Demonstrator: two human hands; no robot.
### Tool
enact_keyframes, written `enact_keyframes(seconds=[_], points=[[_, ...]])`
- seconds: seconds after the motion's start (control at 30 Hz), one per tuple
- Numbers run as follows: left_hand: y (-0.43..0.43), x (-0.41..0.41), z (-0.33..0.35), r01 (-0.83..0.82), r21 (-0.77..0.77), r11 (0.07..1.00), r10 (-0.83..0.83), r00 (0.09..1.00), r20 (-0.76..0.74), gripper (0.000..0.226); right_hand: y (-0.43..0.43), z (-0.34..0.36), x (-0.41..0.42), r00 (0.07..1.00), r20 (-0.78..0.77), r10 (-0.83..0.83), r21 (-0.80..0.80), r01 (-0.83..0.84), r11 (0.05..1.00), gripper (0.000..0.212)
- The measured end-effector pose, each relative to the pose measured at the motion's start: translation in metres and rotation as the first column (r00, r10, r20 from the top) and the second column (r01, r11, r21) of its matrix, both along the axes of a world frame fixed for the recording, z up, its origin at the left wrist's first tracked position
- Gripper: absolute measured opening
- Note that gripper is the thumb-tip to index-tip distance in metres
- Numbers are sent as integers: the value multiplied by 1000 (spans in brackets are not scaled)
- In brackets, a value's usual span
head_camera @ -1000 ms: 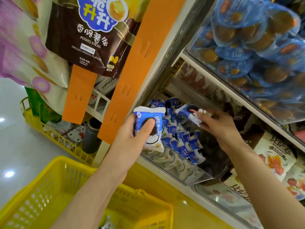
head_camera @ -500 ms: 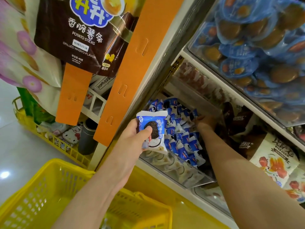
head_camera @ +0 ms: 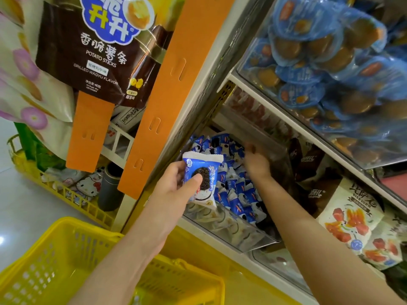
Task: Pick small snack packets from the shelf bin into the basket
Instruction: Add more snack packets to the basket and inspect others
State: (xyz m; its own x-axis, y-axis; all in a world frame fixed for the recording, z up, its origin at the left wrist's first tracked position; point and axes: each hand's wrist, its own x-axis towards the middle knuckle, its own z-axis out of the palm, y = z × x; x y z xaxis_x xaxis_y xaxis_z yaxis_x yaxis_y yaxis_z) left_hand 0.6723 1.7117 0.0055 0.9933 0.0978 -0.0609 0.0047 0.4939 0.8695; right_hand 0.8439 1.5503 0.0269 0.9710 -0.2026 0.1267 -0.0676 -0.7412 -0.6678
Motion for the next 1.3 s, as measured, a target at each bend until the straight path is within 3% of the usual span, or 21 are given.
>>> enact_keyframes(seconds=[0.1,0.17,0.27,0.37,0.43,0.5,0.53,0.6,0.67,0.7,0.83,0.93,1.0,1.07,1.2,1.3], points=[[-1,-2,-1,-75,104,992,73,997,17,25,26,13,-59,953,156,258,95,-275,957,26],[-1,-3,-2,-114,134,984,113,993,18,32,35,15,-94,902,134,410,154,-427,891,34],[-2,-5,-3,-142,161,977,137,990,39,34,40,17,-125,839,12,544,204,-534,820,38],[-4,-8,-4,-187,203,961,181,982,48,34,39,25,-137,853,59,519,267,-514,815,26],[-4,-10,-5,-255,324,911,249,967,59,26,35,26,-141,864,154,479,176,-501,847,21],[-3,-13,-5,-244,369,897,256,967,17,10,32,27,-147,798,282,532,41,-564,825,2],[-3,-15,-3,-204,321,925,224,974,-27,11,30,28,-152,734,341,587,-49,-610,791,10],[-2,-18,0,-88,51,995,92,991,-92,29,24,23,-156,591,396,703,-242,-671,701,19],[2,-21,5,1,-218,976,-11,999,-44,45,21,19,-160,519,356,777,-396,-669,628,20],[3,-22,7,23,-261,965,-26,1000,-8,49,19,17,-161,492,319,810,-460,-667,586,21],[3,-20,5,-30,-92,995,29,1000,-7,41,16,14,-163,441,221,870,-523,-700,487,34],[2,-19,4,-64,-45,997,64,998,-6,24,14,18,-160,463,239,853,-540,-667,513,36],[1,-19,4,-2,-97,995,5,1000,29,25,14,22,-158,519,259,814,-486,-658,575,34],[0,-20,6,52,-104,993,-45,997,66,46,18,27,-160,612,262,747,-293,-687,665,31],[0,-20,4,1,185,983,-23,993,118,47,24,30,-159,797,164,581,173,-603,778,20],[0,-21,3,7,153,988,-26,992,120,42,29,31,-158,869,-17,494,406,-446,798,17]])
